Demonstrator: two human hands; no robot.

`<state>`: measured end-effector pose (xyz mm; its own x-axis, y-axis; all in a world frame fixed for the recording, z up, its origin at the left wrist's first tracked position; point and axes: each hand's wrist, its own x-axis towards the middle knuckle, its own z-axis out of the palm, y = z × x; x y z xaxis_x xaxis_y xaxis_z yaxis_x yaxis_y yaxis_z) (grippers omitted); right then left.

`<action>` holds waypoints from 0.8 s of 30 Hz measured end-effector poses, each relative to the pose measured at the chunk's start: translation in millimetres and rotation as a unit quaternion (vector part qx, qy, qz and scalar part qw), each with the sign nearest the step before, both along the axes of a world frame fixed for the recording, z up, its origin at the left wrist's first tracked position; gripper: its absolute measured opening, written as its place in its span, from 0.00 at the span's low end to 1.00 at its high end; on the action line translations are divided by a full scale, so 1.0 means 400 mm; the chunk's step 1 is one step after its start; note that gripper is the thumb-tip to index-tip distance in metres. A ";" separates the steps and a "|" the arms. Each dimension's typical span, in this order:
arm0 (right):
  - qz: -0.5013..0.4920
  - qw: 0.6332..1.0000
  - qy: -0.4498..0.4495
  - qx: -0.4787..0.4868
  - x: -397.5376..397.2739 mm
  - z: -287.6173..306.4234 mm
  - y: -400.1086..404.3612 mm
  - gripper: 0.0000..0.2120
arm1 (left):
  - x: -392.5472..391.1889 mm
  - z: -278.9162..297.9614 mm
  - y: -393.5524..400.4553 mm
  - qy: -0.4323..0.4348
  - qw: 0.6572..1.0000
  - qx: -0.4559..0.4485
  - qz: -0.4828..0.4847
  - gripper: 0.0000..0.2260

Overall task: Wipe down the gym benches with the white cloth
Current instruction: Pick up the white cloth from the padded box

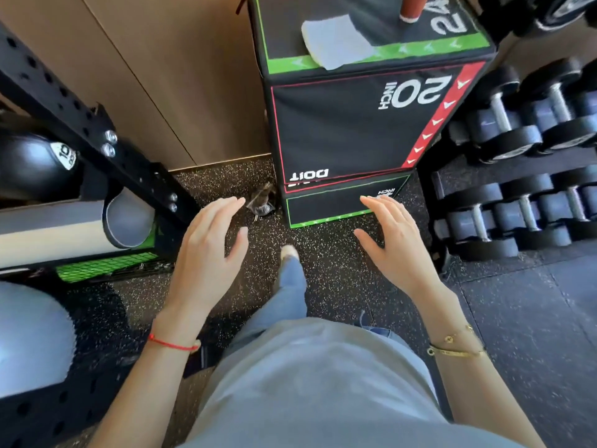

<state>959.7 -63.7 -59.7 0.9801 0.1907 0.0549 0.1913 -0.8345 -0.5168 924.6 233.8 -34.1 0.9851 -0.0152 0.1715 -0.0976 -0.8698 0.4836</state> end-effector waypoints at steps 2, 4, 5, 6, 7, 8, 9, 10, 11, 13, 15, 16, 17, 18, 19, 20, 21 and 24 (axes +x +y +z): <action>-0.003 1.000 0.002 0.003 0.093 -0.011 0.011 0.25 | 0.100 -0.007 0.007 -0.009 1.000 0.001 -0.007 0.19; -0.004 1.000 0.003 0.008 0.190 -0.015 0.024 0.25 | 0.204 -0.007 0.013 -0.019 1.000 0.001 -0.012 0.19; -0.005 1.000 0.003 0.012 0.242 -0.014 0.031 0.25 | 0.259 -0.005 0.017 -0.024 1.000 0.002 -0.014 0.18; -0.005 1.000 0.002 0.015 0.293 -0.012 0.038 0.25 | 0.312 -0.003 0.021 -0.029 0.999 0.004 -0.017 0.18; -0.006 1.000 0.000 0.018 0.343 -0.009 0.045 0.24 | 0.364 0.000 0.025 -0.033 0.999 0.008 -0.019 0.18; -0.007 1.000 -0.001 0.021 0.395 -0.005 0.053 0.24 | 0.417 0.003 0.030 -0.035 0.999 0.011 -0.020 0.18; -0.008 1.000 -0.001 0.023 0.443 -0.001 0.061 0.24 | 0.466 0.006 0.035 -0.035 0.999 0.013 -0.022 0.18; -0.008 1.000 -0.003 0.025 0.489 0.002 0.066 0.24 | 0.513 0.008 0.039 -0.035 0.999 0.014 -0.023 0.18; -0.010 1.000 -0.003 0.028 0.534 0.005 0.071 0.24 | 0.559 0.011 0.043 -0.034 0.999 0.013 -0.024 0.18; -0.016 0.999 -0.002 0.034 0.614 0.011 0.076 0.24 | 0.644 0.014 0.048 -0.029 0.999 0.011 -0.027 0.18; -0.025 0.999 -0.003 0.037 0.682 0.012 0.074 0.24 | 0.720 0.016 0.050 -0.027 0.999 0.012 -0.035 0.18; -0.030 0.999 -0.002 0.039 0.713 0.013 0.072 0.24 | 0.754 0.017 0.047 -0.025 0.999 0.013 -0.038 0.18; -0.034 0.999 -0.002 0.040 0.744 0.013 0.069 0.24 | 0.787 0.019 0.045 -0.024 0.999 0.015 -0.043 0.18; -0.037 0.998 -0.002 0.042 0.776 0.012 0.066 0.24 | 0.820 0.020 0.040 -0.023 0.998 0.016 -0.048 0.18; -0.038 0.998 -0.001 0.042 0.807 0.011 0.063 0.24 | 0.851 0.019 0.035 -0.020 0.998 0.017 -0.052 0.18; -0.038 0.998 0.001 0.041 0.838 0.009 0.060 0.24 | 0.882 0.019 0.028 -0.015 0.998 0.019 -0.056 0.18; -0.037 0.999 0.004 0.040 0.870 0.006 0.056 0.24 | 0.912 0.016 0.021 -0.007 0.998 0.020 -0.059 0.18; -0.028 0.999 0.012 0.026 0.970 -0.004 0.043 0.24 | 0.998 0.006 -0.009 0.009 0.998 0.017 -0.068 0.18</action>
